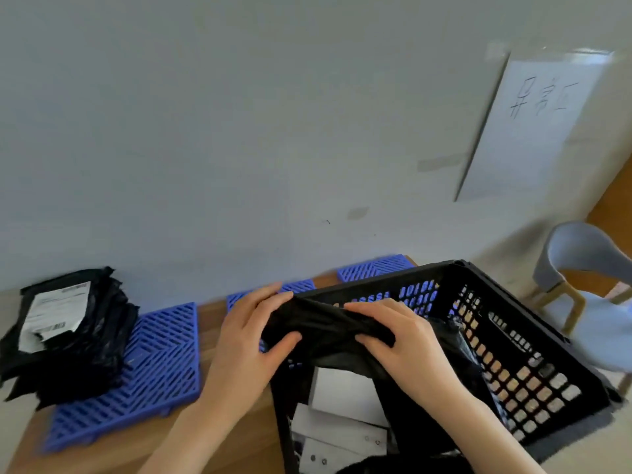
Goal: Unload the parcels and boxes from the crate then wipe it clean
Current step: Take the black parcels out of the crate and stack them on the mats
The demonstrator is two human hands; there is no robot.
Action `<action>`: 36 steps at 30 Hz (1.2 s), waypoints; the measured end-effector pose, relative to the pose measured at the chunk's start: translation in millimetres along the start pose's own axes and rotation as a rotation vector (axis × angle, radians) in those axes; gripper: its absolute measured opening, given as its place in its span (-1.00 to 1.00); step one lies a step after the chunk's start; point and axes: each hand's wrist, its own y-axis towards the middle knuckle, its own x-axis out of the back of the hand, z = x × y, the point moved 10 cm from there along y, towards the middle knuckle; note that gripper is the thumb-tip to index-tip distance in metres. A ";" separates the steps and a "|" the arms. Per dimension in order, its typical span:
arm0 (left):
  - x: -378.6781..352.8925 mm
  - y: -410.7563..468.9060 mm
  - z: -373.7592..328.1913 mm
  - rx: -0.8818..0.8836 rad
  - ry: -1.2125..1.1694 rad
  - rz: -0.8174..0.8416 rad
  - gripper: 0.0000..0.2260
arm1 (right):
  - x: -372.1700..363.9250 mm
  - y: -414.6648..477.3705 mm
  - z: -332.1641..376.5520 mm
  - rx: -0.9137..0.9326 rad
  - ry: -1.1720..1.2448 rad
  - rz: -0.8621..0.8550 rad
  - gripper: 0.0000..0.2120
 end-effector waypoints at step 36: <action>36.8 -105.0 406.5 0.741 -0.058 0.276 -0.37 | -500.0 89.2 -19.6 -0.977 0.534 0.261 -0.84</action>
